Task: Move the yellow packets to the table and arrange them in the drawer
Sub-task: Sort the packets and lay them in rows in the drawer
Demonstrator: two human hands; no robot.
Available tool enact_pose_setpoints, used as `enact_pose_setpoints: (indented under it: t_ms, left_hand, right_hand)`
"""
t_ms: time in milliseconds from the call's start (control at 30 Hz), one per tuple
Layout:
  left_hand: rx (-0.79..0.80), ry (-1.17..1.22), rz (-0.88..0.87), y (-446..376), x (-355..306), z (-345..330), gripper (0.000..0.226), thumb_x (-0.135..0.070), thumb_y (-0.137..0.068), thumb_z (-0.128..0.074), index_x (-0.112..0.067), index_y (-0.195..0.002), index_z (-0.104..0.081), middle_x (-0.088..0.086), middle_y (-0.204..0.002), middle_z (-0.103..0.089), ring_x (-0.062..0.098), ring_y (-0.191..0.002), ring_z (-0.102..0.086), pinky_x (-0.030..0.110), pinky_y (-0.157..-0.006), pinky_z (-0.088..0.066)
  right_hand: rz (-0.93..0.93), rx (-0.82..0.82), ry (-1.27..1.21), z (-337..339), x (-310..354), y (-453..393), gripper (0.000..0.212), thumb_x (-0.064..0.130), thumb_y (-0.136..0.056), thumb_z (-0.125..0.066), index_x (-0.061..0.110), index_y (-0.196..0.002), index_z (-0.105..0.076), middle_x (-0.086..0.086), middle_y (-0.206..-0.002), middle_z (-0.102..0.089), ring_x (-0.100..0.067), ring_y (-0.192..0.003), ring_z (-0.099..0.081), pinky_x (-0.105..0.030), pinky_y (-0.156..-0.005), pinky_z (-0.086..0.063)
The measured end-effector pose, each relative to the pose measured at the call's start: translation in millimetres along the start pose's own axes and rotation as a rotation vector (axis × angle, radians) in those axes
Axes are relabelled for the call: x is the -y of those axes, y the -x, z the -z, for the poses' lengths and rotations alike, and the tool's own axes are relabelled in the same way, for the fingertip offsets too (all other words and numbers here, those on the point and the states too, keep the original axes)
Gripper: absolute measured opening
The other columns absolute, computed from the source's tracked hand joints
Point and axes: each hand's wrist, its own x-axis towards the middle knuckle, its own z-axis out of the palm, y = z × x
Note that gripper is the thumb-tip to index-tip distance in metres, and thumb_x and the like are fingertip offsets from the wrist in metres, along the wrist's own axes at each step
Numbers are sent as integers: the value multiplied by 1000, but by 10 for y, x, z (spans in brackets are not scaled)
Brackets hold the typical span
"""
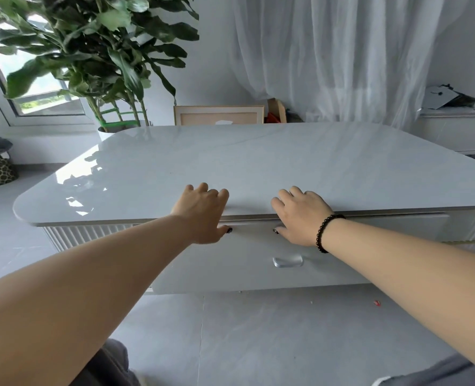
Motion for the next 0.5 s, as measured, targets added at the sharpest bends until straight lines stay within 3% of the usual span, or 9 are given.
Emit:
enact_pose_setpoints:
  t_ms: [133, 233, 367, 500]
  left_hand:
    - [6, -45, 16, -44, -33, 3, 47, -58, -86, -48, -16, -107, -40, 1, -100, -61, 24, -103, -49, 33, -75, -31]
    - [19, -65, 37, -66, -57, -1, 46, -55, -88, -48, -15, -109, -40, 2, -101, -62, 24, -104, -48, 33, -75, -31]
    - [36, -47, 51, -56, -69, 11, 44, -53, -88, -49, -15, -110, -40, 2, -103, -61, 24, -104, -49, 33, -76, -33]
    - [117, -3, 43, -34, -68, 130, 48, -58, -88, -47, -16, -111, -42, 1, -103, -60, 24, -103, -52, 32, -77, -34]
  right_hand:
    - [-10, 66, 104, -46, -8, -63, 46, 53, -60, -77, 13, -78, -62, -1, -73, -56, -20, -63, -53, -27, -47, -24]
    - [6, 17, 120, -60, 22, -109, 44, 50, -55, -79, 14, -72, -61, -1, -68, -54, -19, -57, -51, -26, -46, -23]
    - [-64, 20, 20, -34, 43, -107, 35, 42, -90, -53, 12, -109, -49, -4, -108, -49, -25, -98, -49, -31, -63, -32]
    - [-101, 151, -179, 90, -117, -78, 44, 44, -91, -51, 13, -122, -45, -3, -122, -45, -24, -115, -42, -34, -83, -42]
